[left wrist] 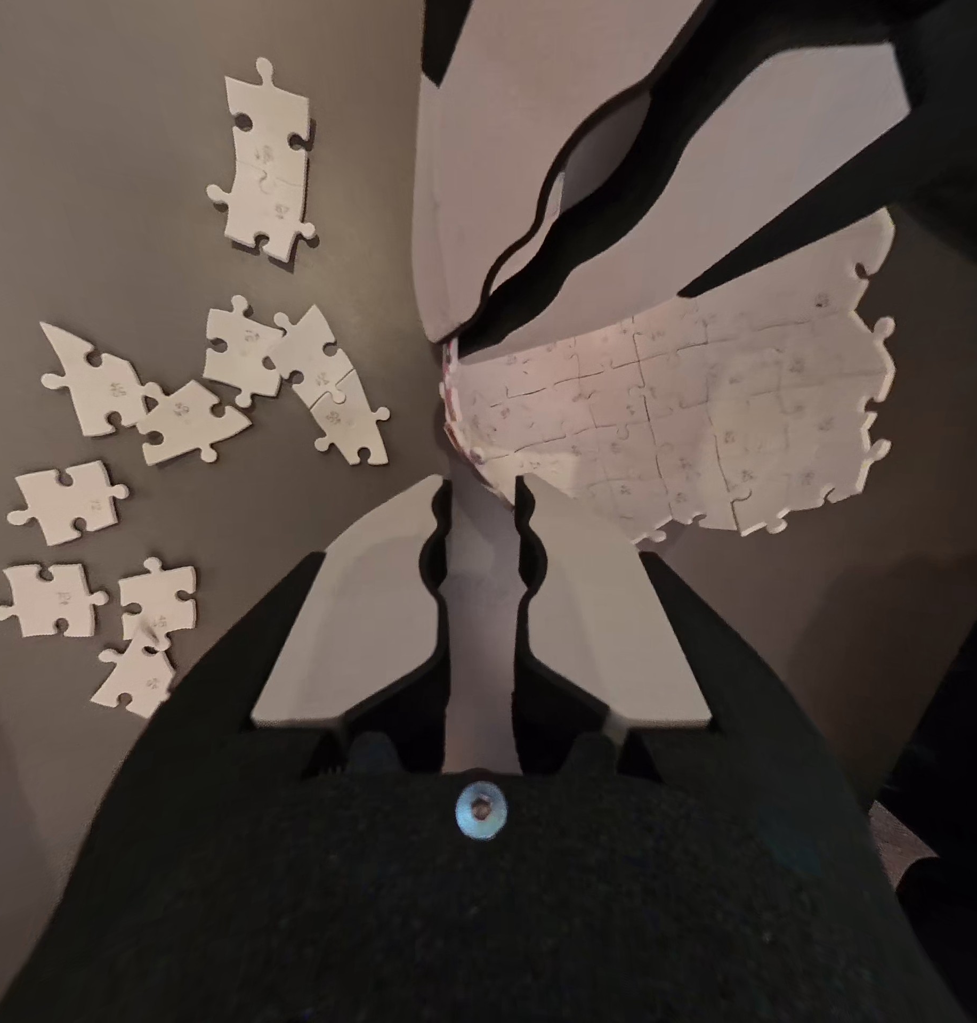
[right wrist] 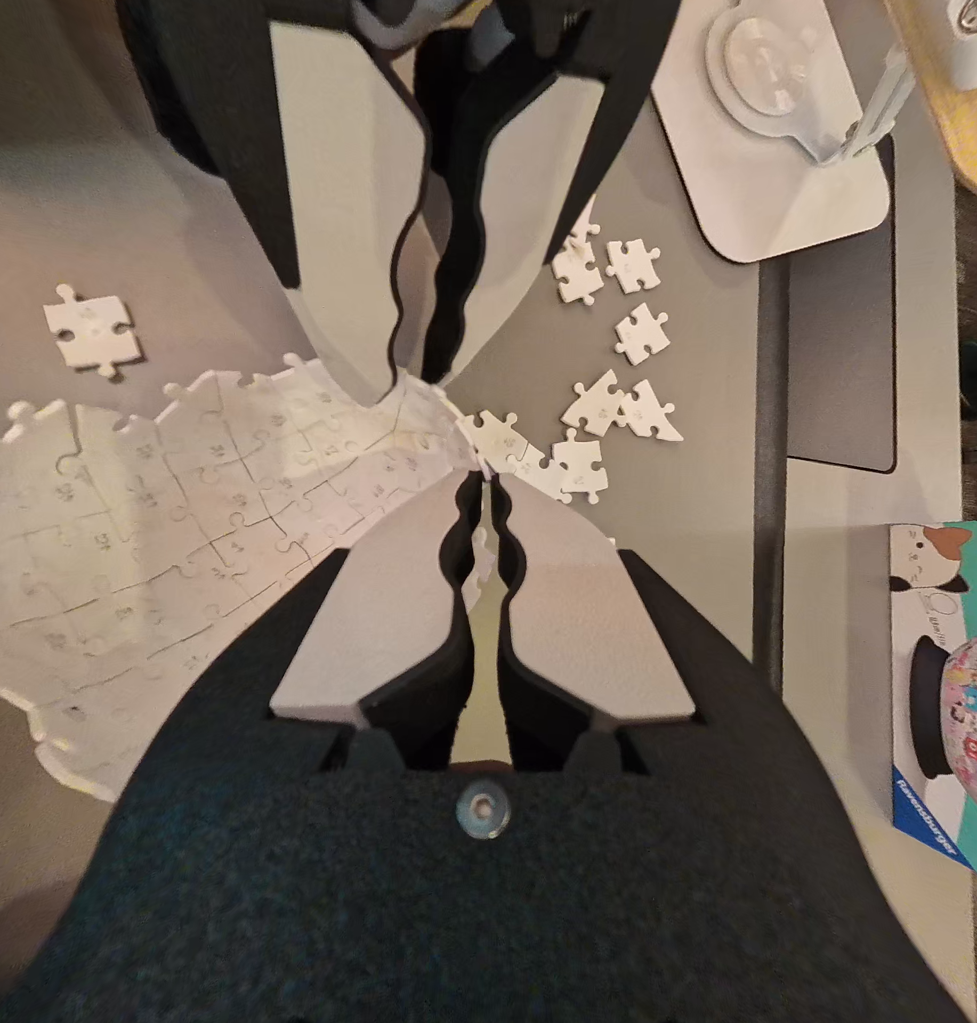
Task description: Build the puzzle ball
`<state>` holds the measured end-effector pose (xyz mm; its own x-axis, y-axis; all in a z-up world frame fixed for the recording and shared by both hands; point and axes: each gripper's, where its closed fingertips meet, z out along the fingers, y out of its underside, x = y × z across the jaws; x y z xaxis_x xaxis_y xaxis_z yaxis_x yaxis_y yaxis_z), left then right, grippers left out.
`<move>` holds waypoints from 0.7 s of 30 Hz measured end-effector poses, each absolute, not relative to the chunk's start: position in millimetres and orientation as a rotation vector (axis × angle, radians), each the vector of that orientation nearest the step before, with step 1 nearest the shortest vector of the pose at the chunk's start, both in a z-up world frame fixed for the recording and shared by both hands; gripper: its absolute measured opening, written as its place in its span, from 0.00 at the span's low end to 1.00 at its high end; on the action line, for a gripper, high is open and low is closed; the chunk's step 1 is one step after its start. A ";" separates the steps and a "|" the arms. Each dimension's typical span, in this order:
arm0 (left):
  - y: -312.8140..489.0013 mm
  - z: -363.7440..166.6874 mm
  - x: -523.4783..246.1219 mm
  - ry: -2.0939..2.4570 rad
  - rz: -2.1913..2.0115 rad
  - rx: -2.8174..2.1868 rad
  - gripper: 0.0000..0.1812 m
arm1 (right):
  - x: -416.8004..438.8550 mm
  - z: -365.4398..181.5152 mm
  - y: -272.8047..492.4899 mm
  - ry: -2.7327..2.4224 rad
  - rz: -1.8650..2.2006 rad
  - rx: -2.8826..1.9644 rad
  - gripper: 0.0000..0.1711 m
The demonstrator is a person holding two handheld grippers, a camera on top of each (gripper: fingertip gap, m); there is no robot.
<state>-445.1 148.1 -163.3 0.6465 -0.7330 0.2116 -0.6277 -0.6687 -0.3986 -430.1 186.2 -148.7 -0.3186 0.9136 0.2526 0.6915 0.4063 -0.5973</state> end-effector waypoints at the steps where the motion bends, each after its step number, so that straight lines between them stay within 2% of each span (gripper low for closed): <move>1: 148.3 -163.6 -444.3 1.091 -0.530 -2.578 0.09 | -430.1 -148.7 187.3 -2.104 0.519 -1.364 0.02; 4: 149.5 -165.5 -443.3 1.088 -0.543 -2.575 0.06 | -429.2 -149.7 189.3 -2.103 0.506 -1.378 0.02; 21: 150.4 -182.7 -433.9 1.030 -0.816 -2.585 0.04 | -417.7 -159.6 193.6 -2.134 0.397 -1.628 0.02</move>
<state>-433.9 150.4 -182.7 0.5954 -0.6912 0.4095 -0.5564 -0.7225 -0.4103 -417.7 193.6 -159.6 -0.2220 0.9620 0.1593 0.8402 0.2716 -0.4693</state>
